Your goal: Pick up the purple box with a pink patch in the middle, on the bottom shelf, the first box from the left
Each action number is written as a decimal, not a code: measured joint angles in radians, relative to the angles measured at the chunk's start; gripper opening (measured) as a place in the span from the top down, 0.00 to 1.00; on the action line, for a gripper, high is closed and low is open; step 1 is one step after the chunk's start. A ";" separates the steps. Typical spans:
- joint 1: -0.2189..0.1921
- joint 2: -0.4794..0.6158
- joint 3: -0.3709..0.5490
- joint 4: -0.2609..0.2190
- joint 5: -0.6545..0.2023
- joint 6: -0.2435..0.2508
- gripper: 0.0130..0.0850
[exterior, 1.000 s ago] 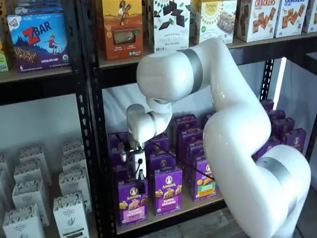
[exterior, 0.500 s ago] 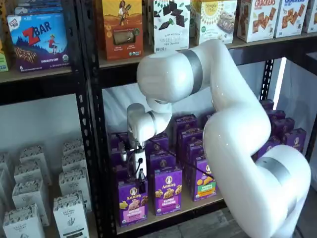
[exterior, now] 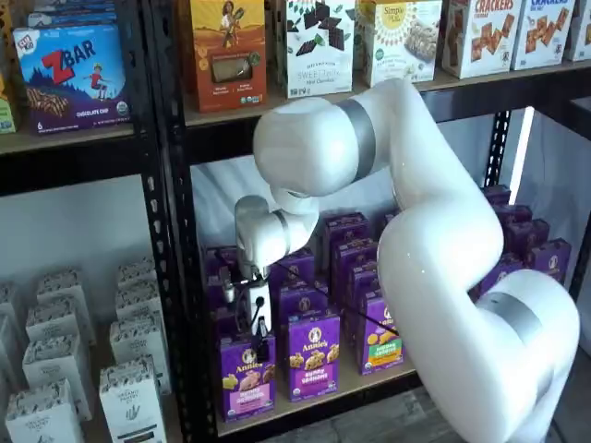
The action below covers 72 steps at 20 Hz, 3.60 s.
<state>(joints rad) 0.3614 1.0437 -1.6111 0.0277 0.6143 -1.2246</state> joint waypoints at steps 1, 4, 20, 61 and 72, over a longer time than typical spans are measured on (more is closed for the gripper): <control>0.000 0.002 -0.001 -0.002 -0.004 0.002 0.00; 0.001 0.007 -0.005 -0.005 -0.005 0.004 0.00; -0.004 0.016 -0.019 -0.003 0.003 -0.002 0.28; -0.014 -0.071 0.111 -0.054 -0.038 0.031 0.72; -0.037 -0.215 0.307 -0.141 -0.093 0.086 0.72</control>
<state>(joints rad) 0.3248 0.8289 -1.3043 -0.1137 0.5217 -1.1385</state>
